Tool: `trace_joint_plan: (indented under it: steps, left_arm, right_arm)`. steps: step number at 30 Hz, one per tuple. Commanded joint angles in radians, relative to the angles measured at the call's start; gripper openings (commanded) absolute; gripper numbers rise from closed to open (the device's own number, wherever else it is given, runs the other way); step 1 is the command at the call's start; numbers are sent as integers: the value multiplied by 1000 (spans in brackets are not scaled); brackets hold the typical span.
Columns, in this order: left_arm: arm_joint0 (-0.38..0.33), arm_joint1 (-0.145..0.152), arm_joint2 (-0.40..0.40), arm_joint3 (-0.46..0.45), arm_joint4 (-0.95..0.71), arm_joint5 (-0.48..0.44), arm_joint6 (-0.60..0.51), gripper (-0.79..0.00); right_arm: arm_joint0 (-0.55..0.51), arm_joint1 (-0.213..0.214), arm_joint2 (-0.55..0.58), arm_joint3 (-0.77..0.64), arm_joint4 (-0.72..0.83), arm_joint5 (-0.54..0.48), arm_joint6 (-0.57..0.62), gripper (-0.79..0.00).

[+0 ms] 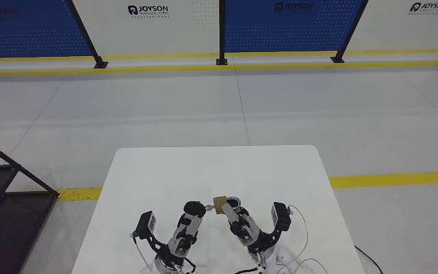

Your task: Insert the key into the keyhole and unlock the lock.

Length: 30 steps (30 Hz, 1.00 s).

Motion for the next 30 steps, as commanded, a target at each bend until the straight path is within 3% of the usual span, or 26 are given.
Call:
trace_joint_plan:
  steps: [1, 4, 12, 15, 18, 24, 30]
  left_arm:
    - [0, 4, -10, 10, 2, -27, -18, -431]
    - [1, 8, -14, 7, -6, -33, -51, -502]
    - [-3, 26, -7, -10, -56, -33, -114, -576]
    - [-4, 30, -10, -14, -62, -33, -123, -708]
    - [-3, 33, -12, -13, -68, -33, -128, -742]
    - [-6, 36, -15, -12, -81, -33, -138, -742]
    - [-8, 37, -19, -9, -88, -31, -155, -643]
  right_arm:
    - [-3, 2, 6, -3, 2, -4, 6, -785]
    - [-7, 4, 12, -7, 4, -5, 20, -785]
    - [-4, 7, 13, -13, 19, 7, 101, -785]
    - [-3, 7, 11, -16, 30, 10, 113, -785]
    - [-3, 7, 11, -18, 34, 10, 118, -785]
    - [-2, 7, 11, -19, 40, 3, 133, -785]
    - [-1, 7, 10, -20, 44, 4, 143, -785]
